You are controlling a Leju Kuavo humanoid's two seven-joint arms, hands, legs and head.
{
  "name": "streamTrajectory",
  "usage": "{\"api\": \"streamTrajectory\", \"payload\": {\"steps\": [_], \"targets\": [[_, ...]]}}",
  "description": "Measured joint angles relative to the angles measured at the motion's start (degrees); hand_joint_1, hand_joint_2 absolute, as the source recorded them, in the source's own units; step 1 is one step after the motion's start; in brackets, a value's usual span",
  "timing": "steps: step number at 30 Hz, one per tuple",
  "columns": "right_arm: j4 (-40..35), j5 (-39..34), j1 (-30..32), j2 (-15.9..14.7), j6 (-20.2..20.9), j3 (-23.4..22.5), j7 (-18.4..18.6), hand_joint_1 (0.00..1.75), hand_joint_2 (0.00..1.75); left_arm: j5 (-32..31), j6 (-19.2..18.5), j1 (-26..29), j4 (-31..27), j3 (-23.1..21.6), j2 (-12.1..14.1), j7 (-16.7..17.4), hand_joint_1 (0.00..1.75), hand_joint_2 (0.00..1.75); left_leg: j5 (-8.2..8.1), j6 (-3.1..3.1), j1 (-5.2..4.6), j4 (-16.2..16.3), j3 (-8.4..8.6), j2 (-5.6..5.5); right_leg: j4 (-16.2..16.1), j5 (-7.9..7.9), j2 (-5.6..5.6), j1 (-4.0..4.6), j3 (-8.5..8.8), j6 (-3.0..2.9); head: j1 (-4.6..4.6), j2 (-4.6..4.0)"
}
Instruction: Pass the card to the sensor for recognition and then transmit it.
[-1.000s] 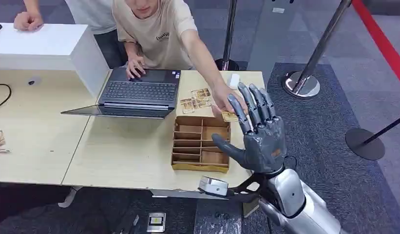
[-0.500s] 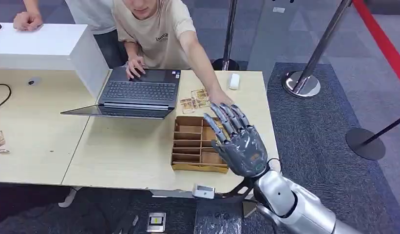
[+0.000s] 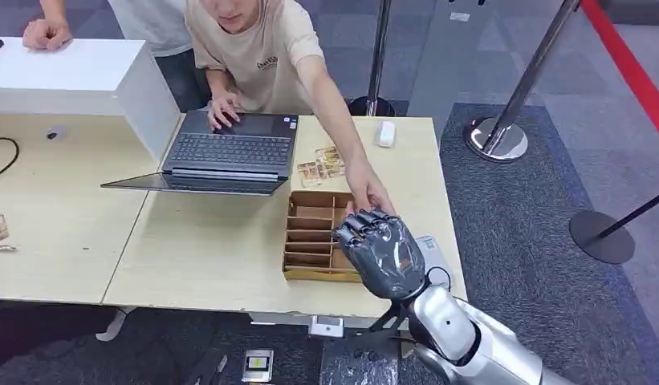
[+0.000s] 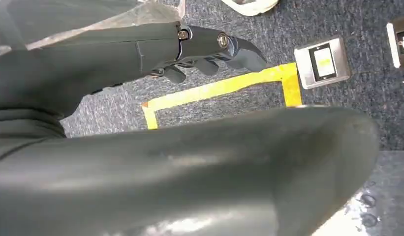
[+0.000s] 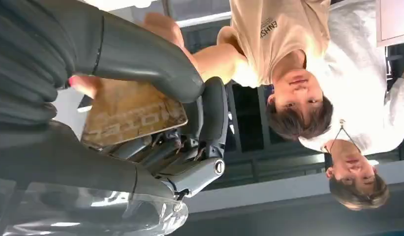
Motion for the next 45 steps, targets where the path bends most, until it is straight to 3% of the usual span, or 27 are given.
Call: {"api": "streamTrajectory", "payload": {"steps": [17, 28, 36, 41, 45], "targets": [[1.4, -4.5, -0.3, 1.2, -2.7, -0.4, -1.3, 1.75, 1.75, -0.5, 0.0, -0.1, 0.0, -0.8, 0.0, 0.3, 0.00, 0.00, 0.00, 0.00, 0.01, 0.0, 0.02, 0.00, 0.0, 0.00, 0.00, 0.01, 0.00, 0.00, 0.00, 0.00], [1.5, -21.3, 0.3, 2.7, -8.5, -3.7, -2.1, 1.75, 1.75, 0.1, 0.4, 0.0, 0.0, -0.8, 0.0, -0.2, 0.00, 0.00, 0.00, 0.00, 0.01, 0.0, 0.02, 0.00, 0.0, 0.00, 0.00, 0.01, 0.00, 0.00, 0.00, 0.00], [1.7, -31.7, 1.7, 3.4, -9.7, -7.8, -3.7, 1.75, 1.75, 0.4, 0.5, 0.1, 0.0, -0.8, 0.0, -0.4, 0.00, 0.00, 0.00, 0.00, 0.01, 0.0, 0.02, 0.00, 0.0, 0.00, 0.00, 0.01, 0.00, 0.00, 0.00, 0.00], [4.9, -50.1, 2.2, 3.5, -8.4, -12.7, -12.0, 1.75, 1.75, 0.5, 0.6, 0.4, 0.0, -0.8, 0.0, -0.9, 0.00, 0.00, 0.00, 0.00, 0.01, 0.0, 0.01, -0.01, 0.0, 0.00, 0.00, 0.01, 0.00, 0.00, 0.00, 0.00], [9.2, -54.4, 2.2, 3.6, -7.6, -15.9, -15.6, 1.75, 1.75, 0.5, 0.7, 0.5, 0.0, -0.8, 0.0, -1.1, 0.00, 0.00, 0.00, 0.00, 0.00, 0.0, 0.01, -0.01, 0.0, 0.01, 0.00, 0.00, 0.01, 0.00, 0.00, 0.00]]}}
